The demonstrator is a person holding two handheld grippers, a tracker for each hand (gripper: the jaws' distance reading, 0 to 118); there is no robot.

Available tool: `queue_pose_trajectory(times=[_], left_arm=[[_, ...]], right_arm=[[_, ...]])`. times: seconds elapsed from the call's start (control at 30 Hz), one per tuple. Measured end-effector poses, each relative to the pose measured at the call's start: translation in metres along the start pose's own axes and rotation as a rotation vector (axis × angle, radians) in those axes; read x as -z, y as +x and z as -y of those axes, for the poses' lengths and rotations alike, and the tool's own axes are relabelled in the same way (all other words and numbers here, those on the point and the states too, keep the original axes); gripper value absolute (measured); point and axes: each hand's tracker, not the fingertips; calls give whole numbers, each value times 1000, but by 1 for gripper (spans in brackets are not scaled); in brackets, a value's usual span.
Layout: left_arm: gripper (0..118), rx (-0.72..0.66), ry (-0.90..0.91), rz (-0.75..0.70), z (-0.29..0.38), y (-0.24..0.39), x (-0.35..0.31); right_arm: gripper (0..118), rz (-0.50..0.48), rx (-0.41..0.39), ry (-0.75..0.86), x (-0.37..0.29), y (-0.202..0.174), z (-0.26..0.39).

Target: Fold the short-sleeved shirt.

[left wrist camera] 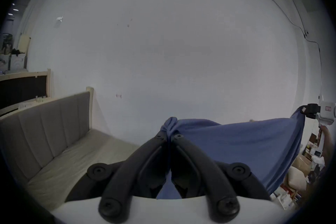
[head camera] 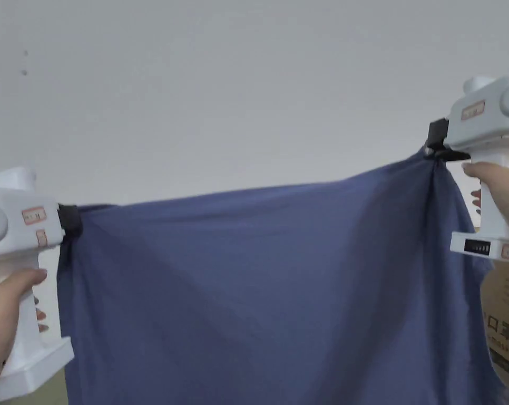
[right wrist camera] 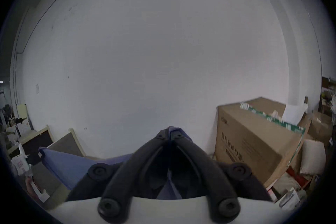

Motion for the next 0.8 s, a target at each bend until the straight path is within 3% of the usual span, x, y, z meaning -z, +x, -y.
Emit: queue_pose_trajectory(times=[0.13, 0.23, 0.37, 0.5, 0.6, 0.67, 0.8], left_arm=[[2, 6, 35, 2, 11, -2, 22], [2, 22, -11, -18, 47, -12, 34], [2, -19, -191, -21, 138, -40, 31], [2, -16, -453, -53, 263, -76, -14], [2, 27, -648, -57, 348, -100, -76], [2, 40, -760, -66, 382, -122, -111], [2, -8, -815, -48, 392, -143, -188]], right_arm=[[0, 5, -20, 81, 6, -6, 14], [0, -7, -12, 77, 15, 0, 64], [0, -12, 39, -132, 22, 23, 193], [0, -20, 122, -487, -11, 55, 374], [0, -13, 59, -747, -72, 71, 494], [0, -19, 13, -874, -115, 85, 544], [0, -66, 158, -903, -216, 112, 567]])
